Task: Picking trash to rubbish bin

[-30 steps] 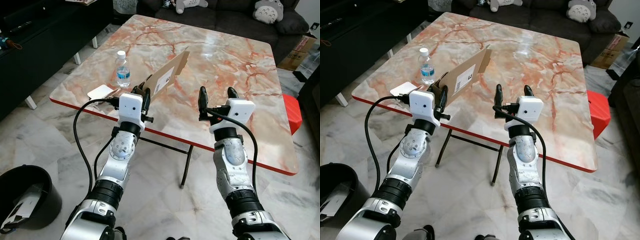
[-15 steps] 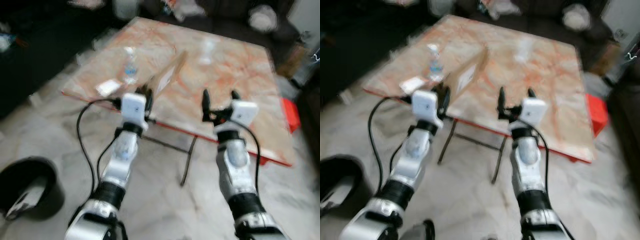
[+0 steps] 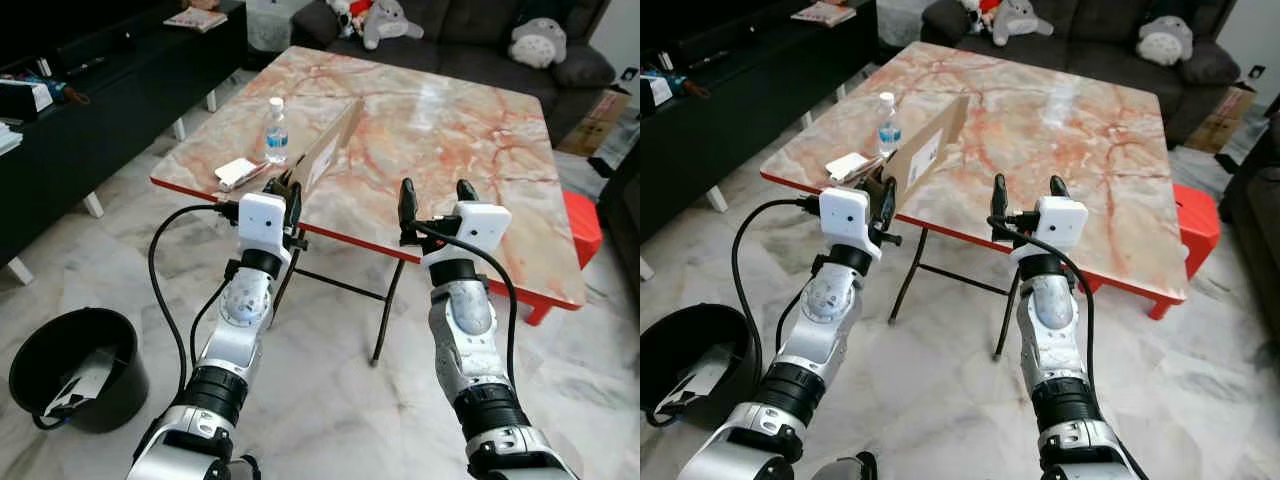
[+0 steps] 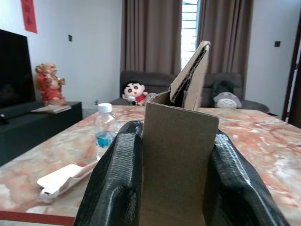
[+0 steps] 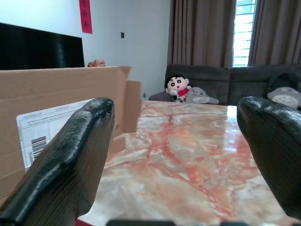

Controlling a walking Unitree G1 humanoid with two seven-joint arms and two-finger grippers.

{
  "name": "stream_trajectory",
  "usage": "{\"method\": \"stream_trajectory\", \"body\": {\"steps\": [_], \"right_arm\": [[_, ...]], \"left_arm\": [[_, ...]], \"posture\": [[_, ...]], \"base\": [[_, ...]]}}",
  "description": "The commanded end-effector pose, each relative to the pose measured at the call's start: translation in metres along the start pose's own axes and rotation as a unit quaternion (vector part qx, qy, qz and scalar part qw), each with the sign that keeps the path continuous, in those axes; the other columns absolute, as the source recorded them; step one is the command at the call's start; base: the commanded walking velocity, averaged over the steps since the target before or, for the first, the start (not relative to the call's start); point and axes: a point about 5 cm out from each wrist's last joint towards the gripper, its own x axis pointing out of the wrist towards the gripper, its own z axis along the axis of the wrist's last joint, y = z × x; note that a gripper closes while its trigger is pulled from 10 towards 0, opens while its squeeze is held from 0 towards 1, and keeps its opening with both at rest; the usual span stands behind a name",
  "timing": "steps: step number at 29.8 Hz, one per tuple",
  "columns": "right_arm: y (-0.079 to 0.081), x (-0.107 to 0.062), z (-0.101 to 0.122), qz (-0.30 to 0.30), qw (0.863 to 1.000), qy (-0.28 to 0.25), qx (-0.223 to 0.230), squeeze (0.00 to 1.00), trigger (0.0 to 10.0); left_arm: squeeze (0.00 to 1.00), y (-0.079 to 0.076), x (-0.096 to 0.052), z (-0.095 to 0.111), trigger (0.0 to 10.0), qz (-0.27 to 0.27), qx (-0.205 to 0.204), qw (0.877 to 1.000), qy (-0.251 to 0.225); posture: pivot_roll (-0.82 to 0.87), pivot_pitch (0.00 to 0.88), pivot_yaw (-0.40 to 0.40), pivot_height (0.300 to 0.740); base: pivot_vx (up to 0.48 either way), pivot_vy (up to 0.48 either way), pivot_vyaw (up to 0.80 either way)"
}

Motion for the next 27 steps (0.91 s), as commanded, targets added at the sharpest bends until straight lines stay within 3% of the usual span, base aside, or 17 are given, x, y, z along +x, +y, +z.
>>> {"method": "stream_trajectory", "body": {"steps": [1,27], "right_arm": [[-0.0045,0.0011,0.0026,-0.009,1.000,-0.003,0.000,0.00,10.0],[-0.0051,0.0003,0.0010,-0.011,1.000,0.002,-0.001,0.00,10.0]], "left_arm": [[0.00,-0.0019,0.0051,0.0072,10.0,-0.003,-0.001,1.000,-0.015],[0.00,-0.0014,0.0055,0.0075,10.0,-0.002,0.000,1.000,-0.015]], "posture": [[0.08,0.118,-0.126,0.740],[0.08,0.132,-0.126,0.740]], "base": [[-0.277,0.000,0.00],[-0.268,0.000,0.00]]}}
